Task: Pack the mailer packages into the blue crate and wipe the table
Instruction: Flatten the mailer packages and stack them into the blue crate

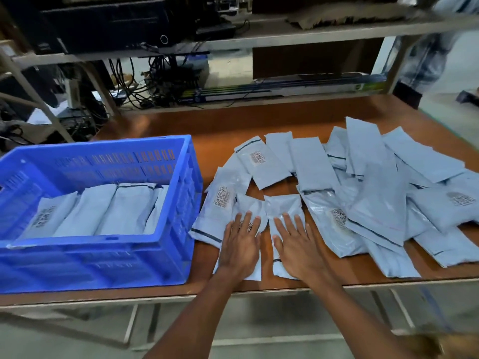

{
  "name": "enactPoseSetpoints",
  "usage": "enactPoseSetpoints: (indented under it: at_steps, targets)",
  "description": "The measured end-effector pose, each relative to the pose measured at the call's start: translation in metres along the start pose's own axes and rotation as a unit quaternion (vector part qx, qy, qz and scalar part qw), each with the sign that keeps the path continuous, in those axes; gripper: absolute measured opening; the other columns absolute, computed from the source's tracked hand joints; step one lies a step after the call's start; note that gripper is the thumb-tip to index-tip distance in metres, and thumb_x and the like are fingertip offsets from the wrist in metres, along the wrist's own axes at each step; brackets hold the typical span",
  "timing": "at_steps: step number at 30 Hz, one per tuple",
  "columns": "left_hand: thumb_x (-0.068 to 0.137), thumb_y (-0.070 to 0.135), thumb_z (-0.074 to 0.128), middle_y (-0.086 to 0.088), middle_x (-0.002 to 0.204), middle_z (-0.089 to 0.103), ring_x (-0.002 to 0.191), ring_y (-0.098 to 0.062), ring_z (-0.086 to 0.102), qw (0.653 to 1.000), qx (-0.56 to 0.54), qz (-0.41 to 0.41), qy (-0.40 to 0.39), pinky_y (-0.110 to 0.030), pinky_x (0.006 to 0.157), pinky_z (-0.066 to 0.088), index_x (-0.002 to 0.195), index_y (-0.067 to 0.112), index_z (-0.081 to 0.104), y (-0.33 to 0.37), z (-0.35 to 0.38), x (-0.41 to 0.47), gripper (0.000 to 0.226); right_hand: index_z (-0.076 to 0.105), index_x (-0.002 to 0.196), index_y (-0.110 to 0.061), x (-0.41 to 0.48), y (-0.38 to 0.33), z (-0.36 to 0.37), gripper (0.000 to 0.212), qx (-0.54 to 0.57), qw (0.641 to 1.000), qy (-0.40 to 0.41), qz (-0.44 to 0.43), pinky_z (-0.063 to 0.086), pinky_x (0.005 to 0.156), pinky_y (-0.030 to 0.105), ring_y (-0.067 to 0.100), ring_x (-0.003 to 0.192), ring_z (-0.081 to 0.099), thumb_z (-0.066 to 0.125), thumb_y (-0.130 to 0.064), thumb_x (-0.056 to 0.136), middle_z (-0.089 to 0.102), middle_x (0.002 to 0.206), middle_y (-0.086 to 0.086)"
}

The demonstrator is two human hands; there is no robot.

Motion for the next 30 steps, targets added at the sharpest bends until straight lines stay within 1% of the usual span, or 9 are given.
enactPoseSetpoints:
  at_steps: [3, 7, 10, 13, 17, 22, 25, 27, 30]
  targets:
    - [0.100, 0.029, 0.036, -0.007, 0.150, 0.046, 0.135, -0.029, 0.046, 1.000, -0.009, -0.004, 0.025, -0.041, 0.109, 0.040, 0.138, 0.019, 0.054, 0.001, -0.008, 0.002, 0.044, 0.003, 0.157, -0.023, -0.002, 0.000, -0.004, 0.103, 0.002, 1.000, 0.014, -0.004, 0.000, 0.122, 0.040, 0.023, 0.152, -0.001, -0.043, -0.056, 0.072, 0.002, 0.165, 0.000]
    - [0.101, 0.024, 0.043, -0.012, 0.150, 0.044, 0.132, -0.031, 0.046, 0.992, -0.036, -0.008, 0.118, -0.042, 0.109, 0.041, 0.137, 0.011, 0.053, 0.005, -0.062, 0.014, 0.040, 0.021, 0.155, -0.018, 0.000, -0.015, -0.045, 0.081, 0.038, 0.993, 0.113, -0.006, 0.013, 0.120, 0.042, 0.026, 0.150, 0.020, -0.018, -0.052, 0.093, 0.020, 0.162, 0.002]
    - [0.102, 0.027, 0.030, -0.013, 0.154, 0.039, 0.137, -0.031, 0.040, 0.976, -0.039, 0.011, 0.213, -0.042, 0.114, 0.034, 0.142, 0.009, 0.048, 0.005, -0.139, 0.027, 0.047, 0.020, 0.155, -0.024, 0.013, -0.043, -0.107, 0.061, 0.128, 0.970, 0.201, -0.036, 0.011, 0.121, 0.044, 0.024, 0.151, 0.015, 0.004, -0.046, 0.101, 0.019, 0.163, -0.001]
    - [0.101, 0.025, 0.034, -0.012, 0.156, 0.035, 0.134, -0.033, 0.041, 0.951, -0.014, 0.016, 0.307, -0.043, 0.111, 0.034, 0.141, 0.009, 0.048, -0.022, -0.230, 0.030, 0.045, 0.020, 0.155, -0.026, 0.026, -0.091, -0.178, 0.050, 0.205, 0.938, 0.265, -0.094, 0.009, 0.122, 0.041, 0.019, 0.152, 0.008, 0.020, -0.038, 0.107, 0.016, 0.164, -0.003]
    - [0.103, 0.027, 0.033, -0.008, 0.155, 0.036, 0.132, -0.032, 0.040, 0.931, 0.041, -0.019, 0.363, -0.044, 0.104, 0.037, 0.140, 0.014, 0.048, -0.102, -0.309, 0.009, 0.042, 0.028, 0.154, -0.021, 0.035, -0.174, -0.229, 0.048, 0.271, 0.907, 0.265, -0.184, 0.015, 0.123, 0.041, 0.018, 0.151, 0.014, 0.029, -0.032, 0.108, 0.022, 0.162, -0.002]
    - [0.104, 0.034, 0.020, -0.010, 0.145, 0.046, 0.128, -0.033, 0.045, 0.966, 0.075, -0.062, 0.241, -0.047, 0.103, 0.040, 0.132, 0.017, 0.047, -0.239, -0.284, -0.008, 0.043, 0.041, 0.146, -0.013, 0.050, -0.292, -0.212, 0.042, 0.248, 0.931, 0.129, -0.233, 0.026, 0.116, 0.042, 0.025, 0.142, 0.033, 0.033, -0.025, 0.106, 0.037, 0.155, 0.008]
    - [0.093, 0.035, 0.000, -0.010, 0.136, 0.049, 0.125, -0.037, 0.045, 0.985, 0.117, -0.106, 0.068, -0.053, 0.093, 0.043, 0.116, 0.013, 0.051, -0.295, -0.238, -0.006, 0.060, 0.056, 0.109, -0.012, 0.067, -0.340, -0.178, 0.022, 0.155, 0.960, 0.055, -0.228, 0.045, 0.092, 0.048, 0.037, 0.115, 0.055, 0.036, -0.019, 0.100, 0.059, 0.121, 0.016]
    - [0.090, 0.028, 0.008, -0.012, 0.127, 0.052, 0.126, -0.039, 0.043, 0.985, 0.134, -0.107, -0.031, -0.053, 0.090, 0.043, 0.109, 0.008, 0.055, -0.305, -0.217, -0.002, 0.054, 0.058, 0.094, -0.012, 0.082, -0.352, -0.158, 0.017, 0.066, 0.975, 0.010, -0.211, 0.046, 0.081, 0.046, 0.041, 0.105, 0.059, 0.041, -0.013, 0.096, 0.061, 0.111, 0.019]
    - [0.097, 0.013, 0.030, -0.015, 0.129, 0.053, 0.132, -0.040, 0.034, 0.981, 0.168, -0.038, -0.092, -0.053, 0.096, 0.037, 0.115, 0.002, 0.057, -0.296, -0.203, 0.013, 0.034, 0.065, 0.106, -0.008, 0.106, -0.353, -0.129, 0.028, -0.030, 0.985, -0.048, -0.161, 0.044, 0.087, 0.049, 0.043, 0.113, 0.056, 0.044, -0.014, 0.089, 0.061, 0.121, 0.018]
Point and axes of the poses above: each hand's wrist, its own x-axis towards the middle knuckle, its own z-axis out of the palm, y = z × x, the point moved 2 cm from there along x, towards the middle knuckle
